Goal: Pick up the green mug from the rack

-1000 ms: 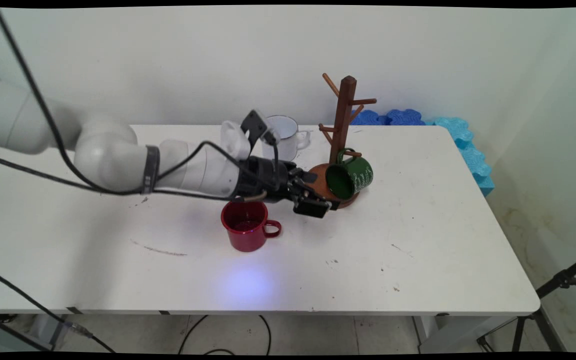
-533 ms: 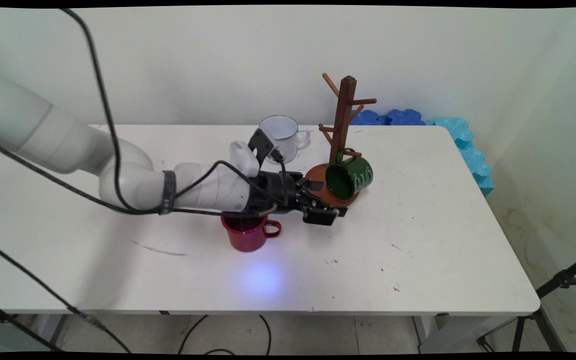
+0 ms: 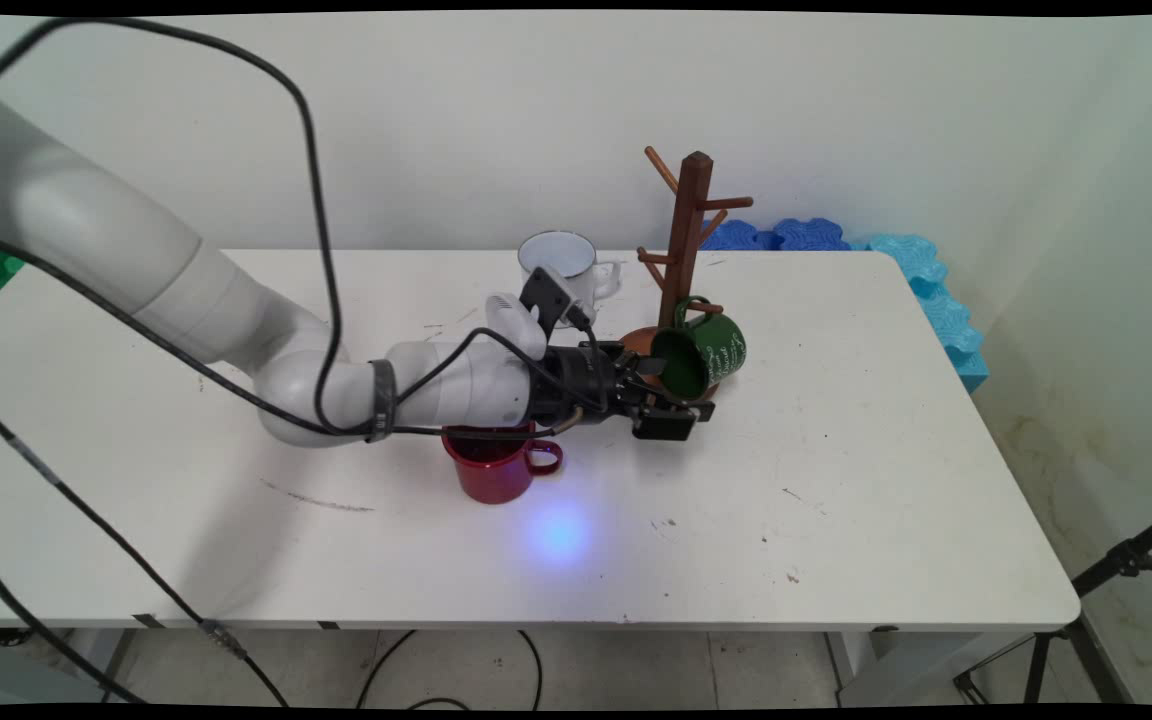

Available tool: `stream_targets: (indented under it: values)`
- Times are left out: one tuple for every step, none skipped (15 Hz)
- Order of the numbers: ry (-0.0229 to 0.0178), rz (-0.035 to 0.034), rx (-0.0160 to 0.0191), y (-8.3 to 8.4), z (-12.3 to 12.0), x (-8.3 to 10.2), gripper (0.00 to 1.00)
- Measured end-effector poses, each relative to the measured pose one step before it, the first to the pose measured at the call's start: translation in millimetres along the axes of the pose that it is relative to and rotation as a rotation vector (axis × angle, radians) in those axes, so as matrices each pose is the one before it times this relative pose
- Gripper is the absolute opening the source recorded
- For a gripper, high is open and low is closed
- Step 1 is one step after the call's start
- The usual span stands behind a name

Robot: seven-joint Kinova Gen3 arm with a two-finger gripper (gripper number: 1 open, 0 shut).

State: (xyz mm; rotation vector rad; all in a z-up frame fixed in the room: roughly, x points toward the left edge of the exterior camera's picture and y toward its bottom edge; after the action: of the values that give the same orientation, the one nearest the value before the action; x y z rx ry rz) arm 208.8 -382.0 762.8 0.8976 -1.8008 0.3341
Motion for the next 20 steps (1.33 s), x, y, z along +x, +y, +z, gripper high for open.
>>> stream_targets:
  values:
    - [0.00455, -0.00178, 0.00176, -0.47, 4.39, -1.06, 1.00]
    - [0.00519, -0.00143, 0.00133, -0.24, 4.53, -0.57, 1.00]
    - [0.00427, -0.00112, 0.00121, -0.18, 3.68, -0.36, 1.00]
    - [0.00480, -0.00128, 0.00174, -0.25, 4.14, -0.18, 1.00]
    - [0.00413, -0.00158, 0.00163, -0.17, 4.05, 0.06, 1.00]
    - [0.00322, -0.00132, 0.00135, -0.14, 3.22, 0.18, 1.00]
    - [0.00352, -0.00170, 0.00129, -0.10, 3.76, 0.38, 1.00]
    - [0.00256, -0.00194, 0.00233, -0.21, 3.49, 0.39, 1.00]
    - [0.00185, -0.00212, 0.00197, -0.18, 2.82, 0.31, 1.00]
    - [0.00160, -0.00238, 0.00219, -0.18, 3.09, 0.29, 1.00]
    - [0.00078, -0.00199, 0.00150, -0.08, 2.83, 0.11, 1.00]
    - [0.00064, -0.00172, 0.00115, -0.07, 2.22, 0.08, 1.00]
    - [0.00045, -0.00143, 0.00071, 0.00, 2.38, 0.04, 1.00]
    - [0.00029, -0.00124, 0.00134, -0.23, 2.03, 0.01, 1.00]
    - [0.00059, -0.00126, 0.00089, -0.16, 1.56, 0.11, 1.00]
    - [0.00080, -0.00073, 0.00077, -0.18, 0.91, 0.17, 1.00]
    - [0.00084, -0.00043, 0.00070, -0.21, 1.24, 0.31, 0.00]
    - [0.00068, 0.00042, 0.00050, -0.25, 1.27, 0.52, 0.00]
    - [-0.00024, 0.00120, -0.00104, -0.09, 0.78, 0.58, 0.00]
    - [-0.00086, 0.00114, -0.00165, 0.04, 0.54, 0.52, 0.00]
